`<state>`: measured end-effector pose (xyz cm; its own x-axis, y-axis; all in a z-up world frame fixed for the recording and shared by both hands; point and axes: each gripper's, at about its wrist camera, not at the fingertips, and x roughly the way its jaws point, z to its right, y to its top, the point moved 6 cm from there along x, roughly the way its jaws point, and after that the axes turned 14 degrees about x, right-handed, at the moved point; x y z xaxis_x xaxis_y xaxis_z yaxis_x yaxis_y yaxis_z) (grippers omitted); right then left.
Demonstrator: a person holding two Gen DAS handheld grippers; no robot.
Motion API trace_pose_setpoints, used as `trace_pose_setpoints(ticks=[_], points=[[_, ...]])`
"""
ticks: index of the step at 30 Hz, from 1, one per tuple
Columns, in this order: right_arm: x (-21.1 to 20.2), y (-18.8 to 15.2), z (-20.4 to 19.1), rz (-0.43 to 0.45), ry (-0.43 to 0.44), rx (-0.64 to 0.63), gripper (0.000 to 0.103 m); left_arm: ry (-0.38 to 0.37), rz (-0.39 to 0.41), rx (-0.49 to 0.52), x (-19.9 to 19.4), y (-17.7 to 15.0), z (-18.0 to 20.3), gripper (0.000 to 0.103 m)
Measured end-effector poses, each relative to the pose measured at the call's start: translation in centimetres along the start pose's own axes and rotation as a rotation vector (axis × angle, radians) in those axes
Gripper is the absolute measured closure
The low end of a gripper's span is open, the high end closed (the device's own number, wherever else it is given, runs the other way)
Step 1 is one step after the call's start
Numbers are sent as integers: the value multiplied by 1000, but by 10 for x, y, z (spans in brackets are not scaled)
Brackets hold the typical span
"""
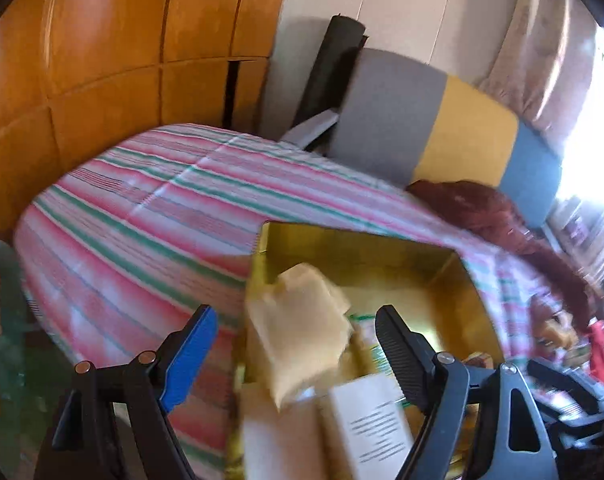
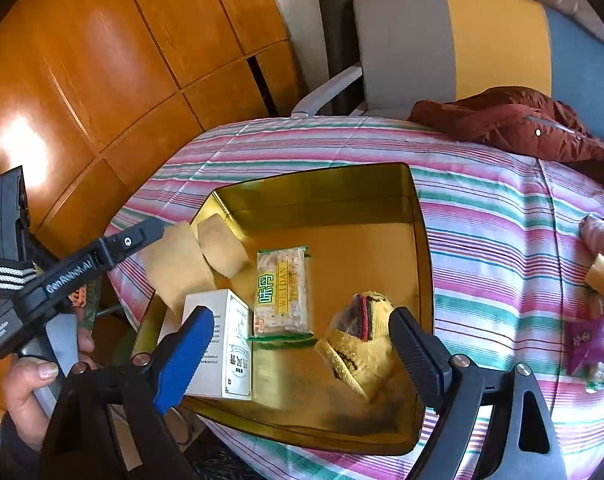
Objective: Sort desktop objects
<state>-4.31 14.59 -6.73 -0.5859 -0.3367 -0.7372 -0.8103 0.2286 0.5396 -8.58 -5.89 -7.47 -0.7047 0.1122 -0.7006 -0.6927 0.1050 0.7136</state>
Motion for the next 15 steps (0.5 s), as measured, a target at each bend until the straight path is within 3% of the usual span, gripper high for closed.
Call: trace_pose_setpoints(ticks=[5, 7, 13, 15], points=[[-1, -5, -5, 9, -30, -45, 12, 16, -13, 13, 1, -14, -5, 27], [1, -8, -5, 5, -38, -54, 12, -1, -31, 4, 10, -17, -6, 35], [6, -12, -3, -7, -70, -66, 12, -74, -59, 27, 35, -15, 8, 35], [7, -12, -1, -9, -79, -62, 12, -89, -110, 28, 51, -17, 14, 35]])
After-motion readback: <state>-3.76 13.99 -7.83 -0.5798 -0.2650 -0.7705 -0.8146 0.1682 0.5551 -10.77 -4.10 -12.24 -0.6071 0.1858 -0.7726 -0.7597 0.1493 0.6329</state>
